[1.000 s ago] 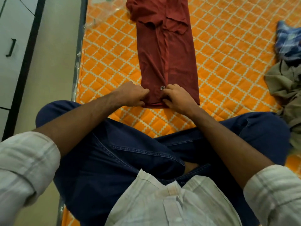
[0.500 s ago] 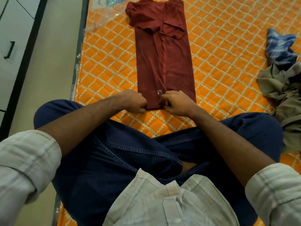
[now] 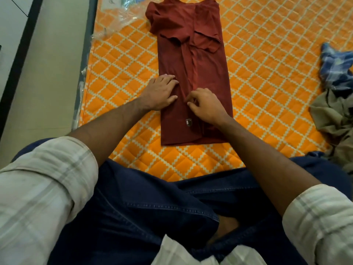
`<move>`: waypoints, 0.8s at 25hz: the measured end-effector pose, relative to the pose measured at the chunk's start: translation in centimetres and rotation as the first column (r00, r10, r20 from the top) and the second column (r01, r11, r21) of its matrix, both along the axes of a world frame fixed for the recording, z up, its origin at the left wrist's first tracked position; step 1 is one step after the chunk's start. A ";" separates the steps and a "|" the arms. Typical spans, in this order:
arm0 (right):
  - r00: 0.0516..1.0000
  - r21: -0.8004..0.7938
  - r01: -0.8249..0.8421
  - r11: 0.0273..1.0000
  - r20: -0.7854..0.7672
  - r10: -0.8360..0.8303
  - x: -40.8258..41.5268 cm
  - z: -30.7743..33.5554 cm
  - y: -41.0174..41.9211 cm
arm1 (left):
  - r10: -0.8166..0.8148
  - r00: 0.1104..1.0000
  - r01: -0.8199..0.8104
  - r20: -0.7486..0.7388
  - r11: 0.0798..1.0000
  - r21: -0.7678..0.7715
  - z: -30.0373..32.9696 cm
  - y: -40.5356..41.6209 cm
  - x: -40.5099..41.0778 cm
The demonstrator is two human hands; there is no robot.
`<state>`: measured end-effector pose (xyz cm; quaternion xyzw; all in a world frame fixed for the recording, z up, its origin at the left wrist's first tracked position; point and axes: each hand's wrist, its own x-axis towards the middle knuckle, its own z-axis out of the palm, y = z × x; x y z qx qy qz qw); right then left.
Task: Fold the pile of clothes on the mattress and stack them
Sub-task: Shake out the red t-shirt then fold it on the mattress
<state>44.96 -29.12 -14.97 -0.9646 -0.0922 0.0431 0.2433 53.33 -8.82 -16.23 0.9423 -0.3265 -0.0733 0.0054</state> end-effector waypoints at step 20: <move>0.955 -0.002 0.146 0.989 0.262 -0.140 33.5 -1.8 2.7 | 0.003 0.976 0.093 0.219 0.899 -0.428 -1.8 0.8 22.9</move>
